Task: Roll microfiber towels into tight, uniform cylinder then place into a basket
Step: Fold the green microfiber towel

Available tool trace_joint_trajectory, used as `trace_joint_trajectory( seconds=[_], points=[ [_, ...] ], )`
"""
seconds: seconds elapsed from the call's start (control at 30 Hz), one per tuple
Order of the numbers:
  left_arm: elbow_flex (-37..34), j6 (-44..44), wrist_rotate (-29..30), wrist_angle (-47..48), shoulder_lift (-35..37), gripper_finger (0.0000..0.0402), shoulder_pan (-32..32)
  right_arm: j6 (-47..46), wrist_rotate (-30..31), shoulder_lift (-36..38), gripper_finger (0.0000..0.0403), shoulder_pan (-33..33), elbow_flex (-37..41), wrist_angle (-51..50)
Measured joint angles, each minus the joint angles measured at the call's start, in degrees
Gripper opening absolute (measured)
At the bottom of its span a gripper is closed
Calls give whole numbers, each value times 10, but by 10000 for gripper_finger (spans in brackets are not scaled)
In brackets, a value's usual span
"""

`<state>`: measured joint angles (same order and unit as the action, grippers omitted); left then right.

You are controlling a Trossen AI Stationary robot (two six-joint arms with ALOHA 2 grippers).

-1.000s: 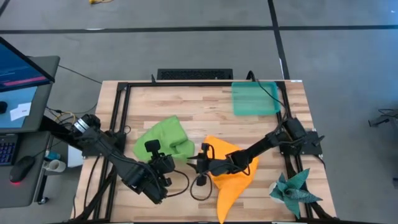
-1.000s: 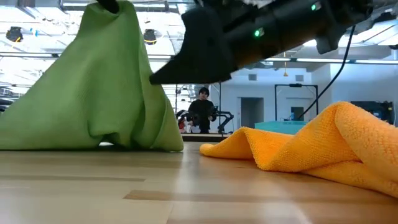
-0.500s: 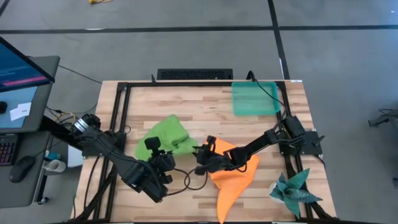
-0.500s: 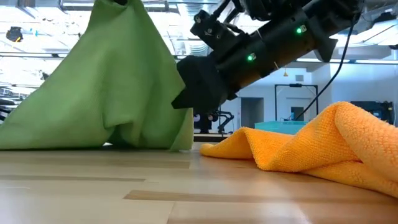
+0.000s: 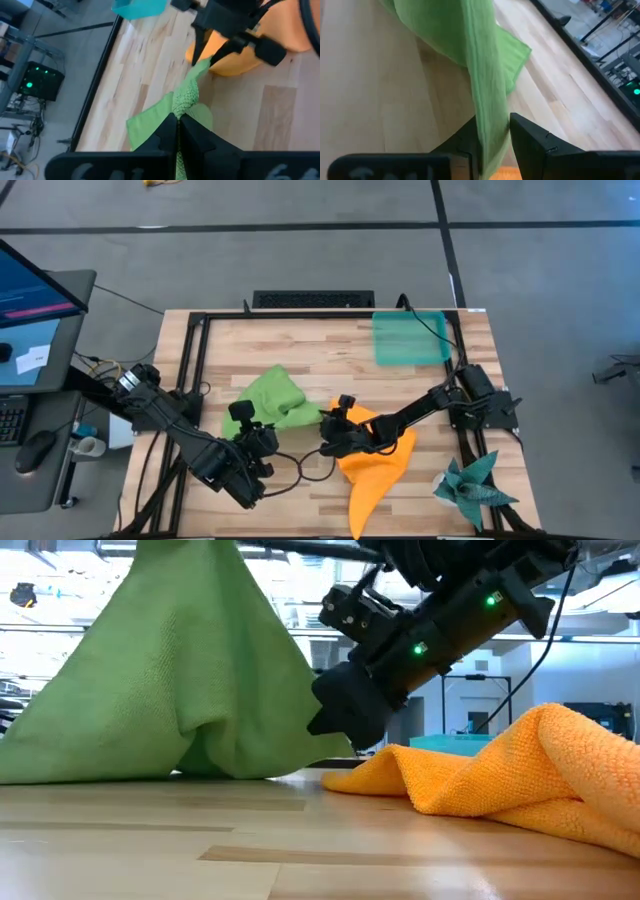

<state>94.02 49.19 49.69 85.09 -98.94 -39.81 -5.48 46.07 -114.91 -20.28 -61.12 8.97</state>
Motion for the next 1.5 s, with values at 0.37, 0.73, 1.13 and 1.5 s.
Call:
trace_joint_trajectory(
  seconds=[0.37,0.73,1.13,1.5],
  points=[
    [0,39,-20,50,0,2,-2,-20,-12,0,105,-11,0,-54],
    [0,35,-30,49,0,2,-2,-7,-52,26,13,-18,0,-65],
    [-27,88,-66,48,4,2,-15,-22,-122,141,6,-23,0,-135],
    [-214,245,-85,49,90,2,-21,-46,-149,133,3,-20,-34,-171]
  ],
)
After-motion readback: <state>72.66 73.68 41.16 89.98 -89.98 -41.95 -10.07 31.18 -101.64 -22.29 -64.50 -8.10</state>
